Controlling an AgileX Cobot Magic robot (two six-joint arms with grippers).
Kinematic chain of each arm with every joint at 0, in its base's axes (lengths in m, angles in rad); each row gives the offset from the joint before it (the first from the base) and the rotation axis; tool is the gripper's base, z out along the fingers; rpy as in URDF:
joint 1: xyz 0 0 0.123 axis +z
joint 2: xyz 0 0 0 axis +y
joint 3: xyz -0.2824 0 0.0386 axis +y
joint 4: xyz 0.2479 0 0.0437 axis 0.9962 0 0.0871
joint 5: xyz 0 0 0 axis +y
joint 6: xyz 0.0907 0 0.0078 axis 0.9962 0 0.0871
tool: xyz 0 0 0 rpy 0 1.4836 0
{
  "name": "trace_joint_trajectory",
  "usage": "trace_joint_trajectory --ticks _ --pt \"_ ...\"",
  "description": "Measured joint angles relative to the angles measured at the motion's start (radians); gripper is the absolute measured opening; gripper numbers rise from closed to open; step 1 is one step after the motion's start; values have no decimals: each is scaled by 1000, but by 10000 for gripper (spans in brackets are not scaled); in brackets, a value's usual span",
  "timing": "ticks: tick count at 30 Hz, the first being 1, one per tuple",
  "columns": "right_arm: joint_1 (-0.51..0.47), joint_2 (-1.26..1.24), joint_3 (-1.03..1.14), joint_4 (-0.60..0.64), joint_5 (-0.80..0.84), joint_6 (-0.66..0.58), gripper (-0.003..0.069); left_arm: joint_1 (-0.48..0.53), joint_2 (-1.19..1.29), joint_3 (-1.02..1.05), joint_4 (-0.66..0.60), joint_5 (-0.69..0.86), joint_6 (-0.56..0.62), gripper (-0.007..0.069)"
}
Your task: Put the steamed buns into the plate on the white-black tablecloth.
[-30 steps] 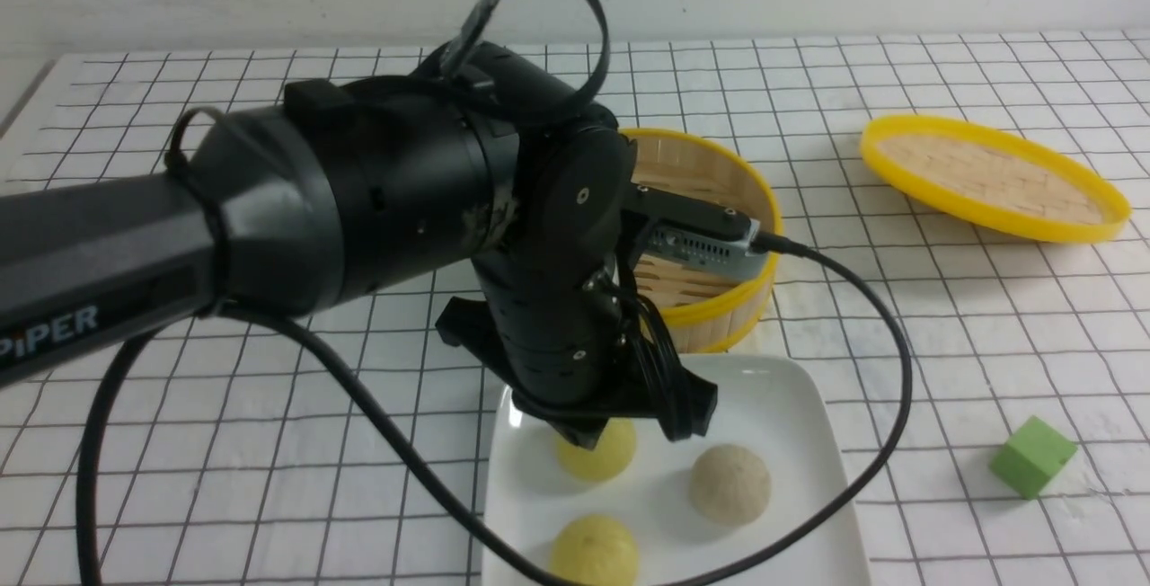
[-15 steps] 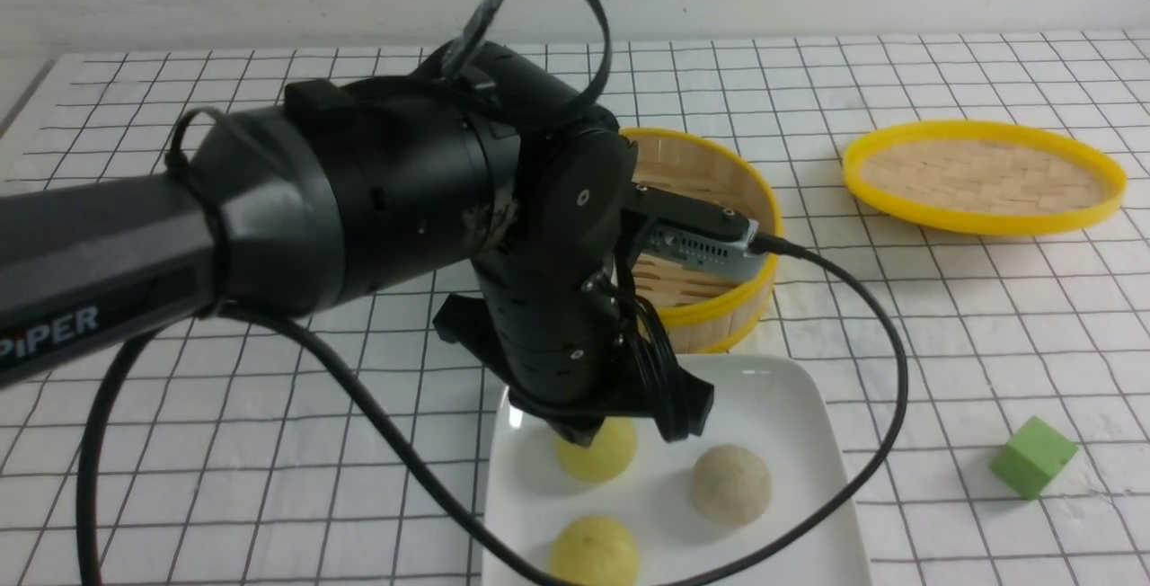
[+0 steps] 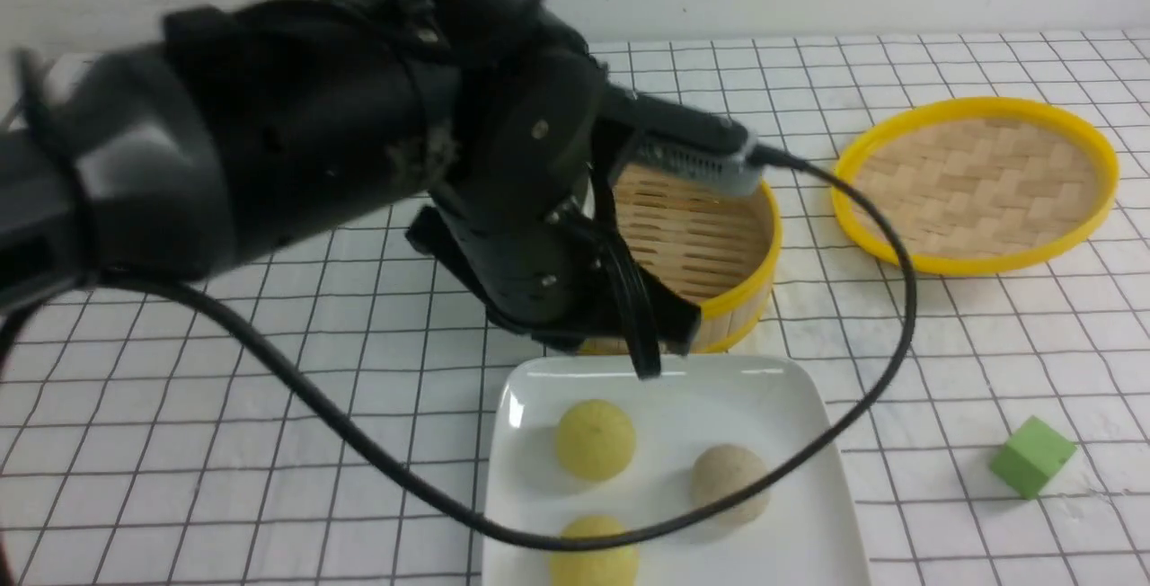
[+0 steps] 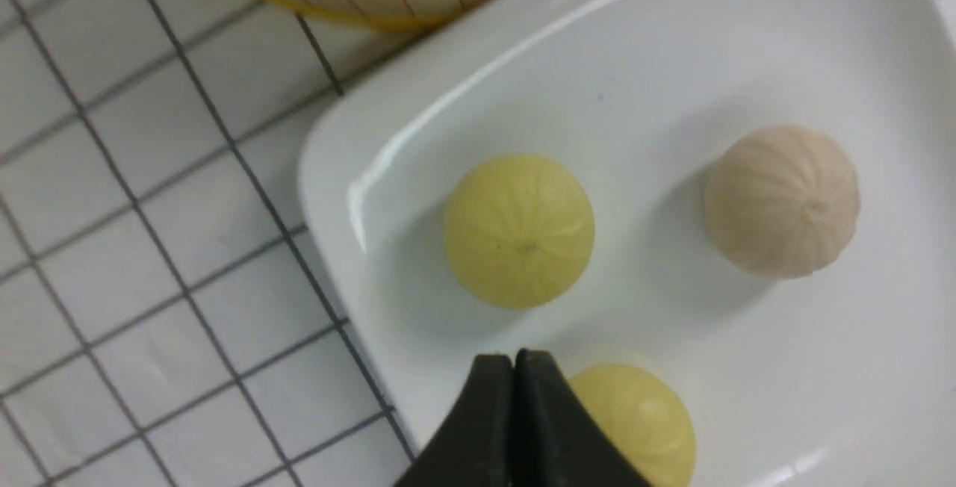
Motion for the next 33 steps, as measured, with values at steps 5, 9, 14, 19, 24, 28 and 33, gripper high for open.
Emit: trace_joint_trajectory --ticks 5,9,14,19,24,28,33 --pt "-18 -1 32 -52 -19 0 13 0 -151 -22 118 107 -4 13" --pt "-28 -1 33 -57 -21 0 16 0 -281 -22 176 192 -13 13" --pt "-35 -1 33 -58 -21 0 25 0 -531 93 178 197 -61 13" --pt "-35 -1 33 -58 -21 0 32 0 -843 448 124 107 -208 13" --pt "-35 -1 33 -58 -21 0 36 0 -1115 805 140 -262 -435 15" --pt "-35 -1 33 -58 -21 0 36 0 -1244 980 196 -501 -567 18" --pt "-35 -1 33 -59 -21 0 36 0 -1292 1100 285 -547 -597 20"
